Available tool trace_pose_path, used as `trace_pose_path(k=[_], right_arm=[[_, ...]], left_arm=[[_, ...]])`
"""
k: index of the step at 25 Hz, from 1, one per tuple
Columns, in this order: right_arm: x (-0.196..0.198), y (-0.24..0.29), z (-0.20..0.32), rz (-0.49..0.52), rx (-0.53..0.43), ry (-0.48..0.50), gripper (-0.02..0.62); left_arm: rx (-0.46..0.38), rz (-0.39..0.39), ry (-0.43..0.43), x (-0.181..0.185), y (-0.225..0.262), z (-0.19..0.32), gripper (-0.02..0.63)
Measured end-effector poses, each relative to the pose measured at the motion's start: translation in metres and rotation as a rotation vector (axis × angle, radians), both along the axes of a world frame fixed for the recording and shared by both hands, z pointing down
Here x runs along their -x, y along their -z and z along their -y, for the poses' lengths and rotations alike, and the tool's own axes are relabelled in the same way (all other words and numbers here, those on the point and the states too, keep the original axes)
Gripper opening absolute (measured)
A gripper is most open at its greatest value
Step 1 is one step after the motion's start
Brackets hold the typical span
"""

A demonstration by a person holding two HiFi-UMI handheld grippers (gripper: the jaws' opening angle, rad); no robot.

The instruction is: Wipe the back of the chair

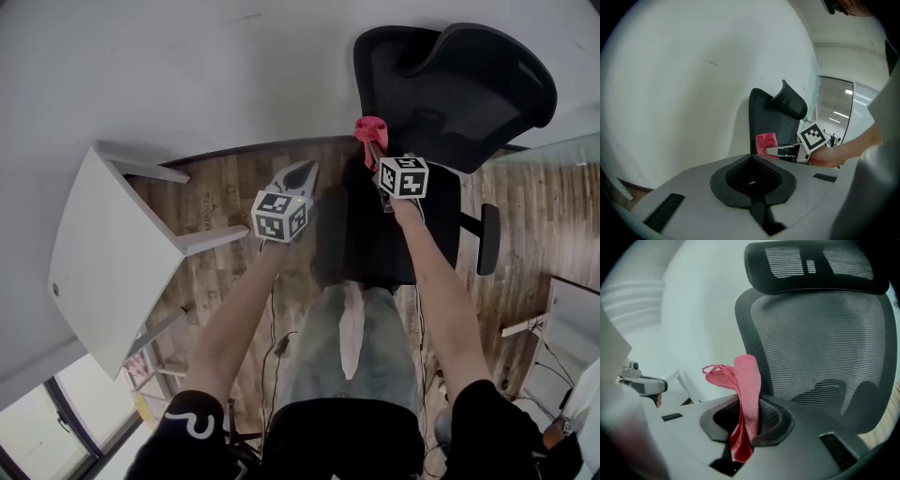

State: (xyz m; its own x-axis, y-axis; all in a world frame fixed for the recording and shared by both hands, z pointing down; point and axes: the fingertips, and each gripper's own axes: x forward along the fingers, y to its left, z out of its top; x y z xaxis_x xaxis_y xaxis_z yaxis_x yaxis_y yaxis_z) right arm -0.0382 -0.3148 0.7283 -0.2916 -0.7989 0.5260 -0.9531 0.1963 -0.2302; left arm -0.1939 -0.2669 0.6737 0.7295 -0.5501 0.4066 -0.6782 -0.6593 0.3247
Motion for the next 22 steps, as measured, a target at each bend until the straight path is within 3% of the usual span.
trace_pose_path(k=[8,22], right_arm=[[0.008,-0.023,0.012,0.022,0.0,-0.017,0.075],[-0.008,-0.035,0.03,0.025,-0.031,0.019,0.074]], left_arm=[[-0.022,-0.017,0.002,0.022,-0.019,0.011,0.023],[-0.045,-0.05,-0.005,-0.021,-0.025,0.021,0.023]])
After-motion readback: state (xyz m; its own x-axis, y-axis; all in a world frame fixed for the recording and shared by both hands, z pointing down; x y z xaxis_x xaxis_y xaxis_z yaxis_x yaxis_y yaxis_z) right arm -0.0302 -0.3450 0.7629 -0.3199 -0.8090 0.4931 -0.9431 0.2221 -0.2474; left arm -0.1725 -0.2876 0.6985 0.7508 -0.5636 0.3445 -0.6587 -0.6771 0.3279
